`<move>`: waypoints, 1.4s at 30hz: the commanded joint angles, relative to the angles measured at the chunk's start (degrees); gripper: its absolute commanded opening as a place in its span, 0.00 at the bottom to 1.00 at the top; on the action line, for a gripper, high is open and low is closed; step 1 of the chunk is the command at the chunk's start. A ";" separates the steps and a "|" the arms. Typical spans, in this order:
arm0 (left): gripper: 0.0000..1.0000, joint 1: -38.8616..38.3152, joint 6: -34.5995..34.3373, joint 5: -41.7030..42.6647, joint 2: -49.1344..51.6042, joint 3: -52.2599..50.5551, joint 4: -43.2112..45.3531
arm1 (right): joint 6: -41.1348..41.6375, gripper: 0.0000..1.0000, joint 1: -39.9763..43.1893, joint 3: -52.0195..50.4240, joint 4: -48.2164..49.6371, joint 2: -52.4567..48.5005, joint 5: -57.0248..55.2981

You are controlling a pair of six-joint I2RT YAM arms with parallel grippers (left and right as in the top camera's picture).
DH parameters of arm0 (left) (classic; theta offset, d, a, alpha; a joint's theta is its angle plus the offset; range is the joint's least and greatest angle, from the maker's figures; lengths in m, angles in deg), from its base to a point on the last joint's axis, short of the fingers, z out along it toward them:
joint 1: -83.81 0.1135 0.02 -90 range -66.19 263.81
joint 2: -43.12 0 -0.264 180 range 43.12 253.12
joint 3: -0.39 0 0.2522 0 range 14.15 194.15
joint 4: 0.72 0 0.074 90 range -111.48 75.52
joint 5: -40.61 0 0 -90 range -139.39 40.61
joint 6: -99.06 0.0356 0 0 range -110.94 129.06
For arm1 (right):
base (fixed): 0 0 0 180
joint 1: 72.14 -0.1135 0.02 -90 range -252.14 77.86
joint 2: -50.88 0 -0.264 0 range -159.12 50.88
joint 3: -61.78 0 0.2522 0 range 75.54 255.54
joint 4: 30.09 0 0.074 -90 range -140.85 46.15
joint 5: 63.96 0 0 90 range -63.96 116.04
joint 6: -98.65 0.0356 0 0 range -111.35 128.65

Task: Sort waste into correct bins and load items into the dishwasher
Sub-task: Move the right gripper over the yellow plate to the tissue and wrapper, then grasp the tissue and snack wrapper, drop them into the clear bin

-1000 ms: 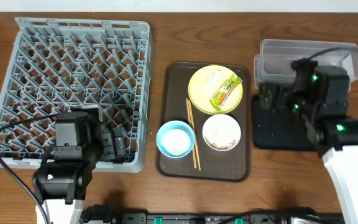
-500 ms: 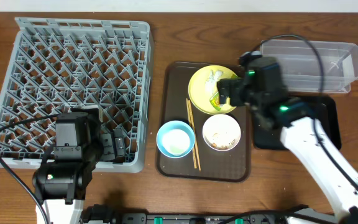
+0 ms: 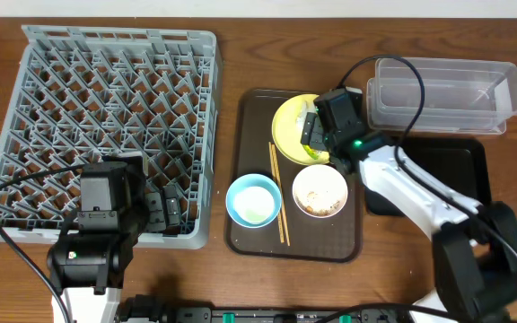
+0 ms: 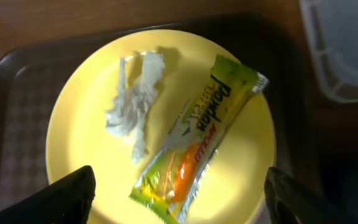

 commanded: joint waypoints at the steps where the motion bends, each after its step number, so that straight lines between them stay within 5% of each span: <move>1: 0.95 0.15 -0.72 0.13 0.00 1.46 -0.15 | 3.72 0.80 -0.48 0.96 1.90 -2.84 -1.70; 12: 0.95 0.15 -0.72 0.13 0.00 1.46 -0.15 | 7.58 0.73 -0.46 0.96 4.17 -8.92 -2.10; 24: 0.95 0.15 -0.72 0.13 0.00 1.46 -0.35 | 7.58 0.05 -0.44 0.96 2.89 -9.55 -1.66; 34: 0.95 0.15 -0.72 0.13 0.00 1.46 -0.33 | 0.55 0.01 3.19 4.48 2.34 0.48 -2.08; 42: 0.95 0.15 -0.72 0.13 0.00 1.46 -0.35 | 0.72 0.03 15.58 6.01 1.95 9.29 -6.25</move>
